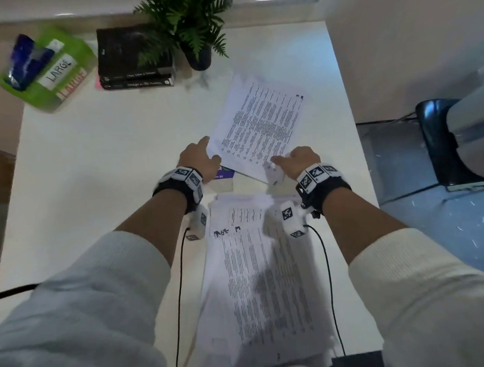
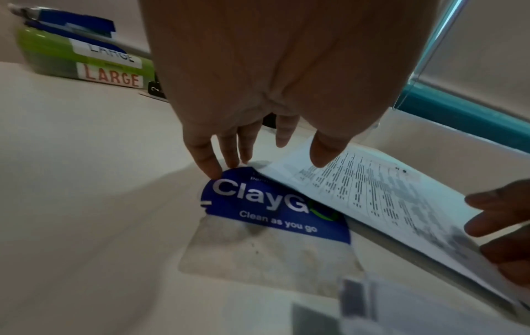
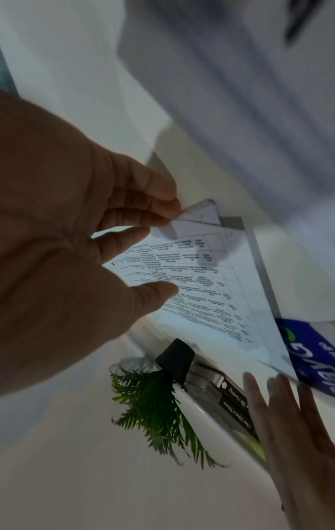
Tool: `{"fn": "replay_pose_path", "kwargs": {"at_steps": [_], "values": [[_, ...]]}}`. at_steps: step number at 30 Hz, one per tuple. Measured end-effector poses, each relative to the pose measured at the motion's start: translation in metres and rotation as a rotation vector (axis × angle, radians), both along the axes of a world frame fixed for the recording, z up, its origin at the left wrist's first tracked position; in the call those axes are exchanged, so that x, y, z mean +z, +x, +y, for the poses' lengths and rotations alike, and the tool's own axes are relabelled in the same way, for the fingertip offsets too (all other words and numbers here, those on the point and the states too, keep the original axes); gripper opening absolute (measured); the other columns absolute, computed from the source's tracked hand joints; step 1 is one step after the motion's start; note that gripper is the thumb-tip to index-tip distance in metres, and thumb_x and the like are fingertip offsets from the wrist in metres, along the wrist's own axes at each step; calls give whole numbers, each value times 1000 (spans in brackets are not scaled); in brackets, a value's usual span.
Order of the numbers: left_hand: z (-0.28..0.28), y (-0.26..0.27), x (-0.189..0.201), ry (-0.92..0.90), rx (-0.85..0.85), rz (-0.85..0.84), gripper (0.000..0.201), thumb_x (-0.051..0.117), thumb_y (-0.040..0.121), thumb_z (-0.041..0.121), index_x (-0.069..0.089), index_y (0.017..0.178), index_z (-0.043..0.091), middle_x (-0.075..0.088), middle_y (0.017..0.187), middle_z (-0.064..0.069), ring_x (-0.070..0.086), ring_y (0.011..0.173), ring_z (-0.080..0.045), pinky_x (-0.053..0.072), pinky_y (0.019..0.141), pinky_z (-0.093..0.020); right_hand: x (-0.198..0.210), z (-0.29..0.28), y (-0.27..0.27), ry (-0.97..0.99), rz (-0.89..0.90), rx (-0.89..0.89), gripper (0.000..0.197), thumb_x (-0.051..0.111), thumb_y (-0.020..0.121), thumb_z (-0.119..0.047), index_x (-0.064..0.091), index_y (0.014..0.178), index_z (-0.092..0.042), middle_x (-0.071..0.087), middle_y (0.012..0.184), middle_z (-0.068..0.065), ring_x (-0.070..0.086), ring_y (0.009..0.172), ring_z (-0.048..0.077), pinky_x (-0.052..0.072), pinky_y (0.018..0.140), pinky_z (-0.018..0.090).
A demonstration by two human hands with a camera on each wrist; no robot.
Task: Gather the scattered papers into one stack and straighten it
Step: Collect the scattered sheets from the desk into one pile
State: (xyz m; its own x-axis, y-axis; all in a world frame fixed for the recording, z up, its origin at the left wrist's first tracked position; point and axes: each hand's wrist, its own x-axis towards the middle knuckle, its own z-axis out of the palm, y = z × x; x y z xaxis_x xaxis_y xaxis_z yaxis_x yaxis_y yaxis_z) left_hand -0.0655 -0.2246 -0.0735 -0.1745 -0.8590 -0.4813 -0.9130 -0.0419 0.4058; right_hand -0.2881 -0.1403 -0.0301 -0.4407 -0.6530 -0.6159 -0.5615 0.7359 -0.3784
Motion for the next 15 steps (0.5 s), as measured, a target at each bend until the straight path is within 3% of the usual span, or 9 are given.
{"fn": "replay_pose_path", "kwargs": {"at_steps": [4,6,8,9,12,13,15], "values": [[-17,-10,-4,-27,-61,-58,75,53,94,37,14,156,20,42,144,-19,36,134,-41,37,107,-48,-7,-18,3,-9,-56,-116,40,71,85,-44,62,91,-5,66,83,7,59,67,21,44,57,23],[-22,-16,-4,-22,-38,-49,82,56,94,38,8,157,18,44,141,-21,40,132,-43,39,106,-49,-7,-19,4,-22,-53,-113,37,72,86,-38,64,93,-3,63,83,7,58,68,21,47,62,24],[-26,-21,-3,-13,36,-59,89,58,93,41,3,157,16,46,140,-22,43,130,-43,41,106,-48,-9,-22,5,-26,-36,-69,36,73,86,-34,66,100,-2,68,94,10,60,74,23,49,68,25],[-27,-24,-2,-2,80,-74,91,59,92,43,2,157,14,46,140,-23,43,130,-42,39,106,-47,-8,-22,7,-33,-30,-78,35,73,86,-35,67,99,-3,70,100,12,60,72,22,48,65,24],[-29,-33,2,27,150,-155,84,61,91,46,19,151,5,42,142,-24,38,132,-40,33,109,-46,-10,-22,9,-25,-11,-100,39,75,82,-33,68,104,-2,72,105,14,65,76,22,44,60,22],[-30,-36,4,37,147,-179,79,63,89,47,29,144,2,43,141,-23,39,131,-40,33,109,-45,-11,-22,11,-29,-14,-96,34,76,80,-31,70,100,-4,73,96,12,66,73,20,45,58,21],[-31,-41,7,61,144,-216,79,66,86,52,36,137,0,43,139,-22,43,129,-39,36,108,-46,-16,-25,12,-28,-8,-84,24,76,78,-31,66,76,-10,66,70,6,60,64,20,47,55,21]]}}
